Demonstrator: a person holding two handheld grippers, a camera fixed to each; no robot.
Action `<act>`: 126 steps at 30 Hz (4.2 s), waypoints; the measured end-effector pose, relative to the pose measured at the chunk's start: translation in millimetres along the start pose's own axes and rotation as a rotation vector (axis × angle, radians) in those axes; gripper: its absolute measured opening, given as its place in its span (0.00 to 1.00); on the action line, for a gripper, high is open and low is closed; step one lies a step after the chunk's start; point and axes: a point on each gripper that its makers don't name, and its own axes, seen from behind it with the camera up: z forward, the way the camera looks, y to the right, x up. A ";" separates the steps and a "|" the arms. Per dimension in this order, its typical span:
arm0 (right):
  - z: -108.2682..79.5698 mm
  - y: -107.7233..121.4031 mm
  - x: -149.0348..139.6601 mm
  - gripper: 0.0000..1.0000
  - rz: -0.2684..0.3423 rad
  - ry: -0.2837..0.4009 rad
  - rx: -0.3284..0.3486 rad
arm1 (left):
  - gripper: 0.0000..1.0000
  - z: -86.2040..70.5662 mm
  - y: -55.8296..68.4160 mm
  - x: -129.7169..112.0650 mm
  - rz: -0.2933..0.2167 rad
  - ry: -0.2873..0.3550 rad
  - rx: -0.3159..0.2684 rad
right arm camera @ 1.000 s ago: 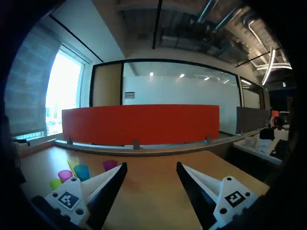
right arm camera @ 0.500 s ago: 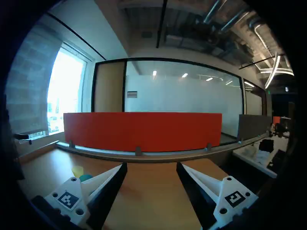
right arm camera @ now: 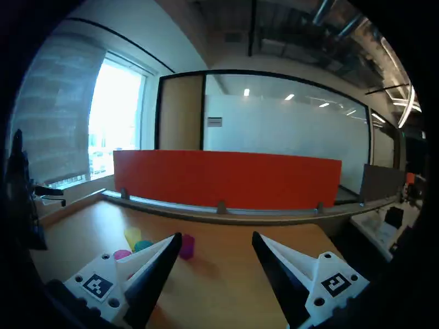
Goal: Pour water
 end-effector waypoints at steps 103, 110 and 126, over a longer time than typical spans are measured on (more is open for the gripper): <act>40.2 -42.3 -89.7 1.00 -0.213 -0.302 0.321 | 0.81 114.9 137.3 -230.1 0.181 -0.436 -0.414; 42.9 -42.1 -90.2 1.00 -0.210 -0.300 0.324 | 0.81 110.5 139.5 -223.2 0.171 -0.430 -0.416; 66.3 -60.2 -90.7 1.00 -0.216 -0.280 0.381 | 0.81 77.8 115.7 -169.9 0.102 -0.392 -0.317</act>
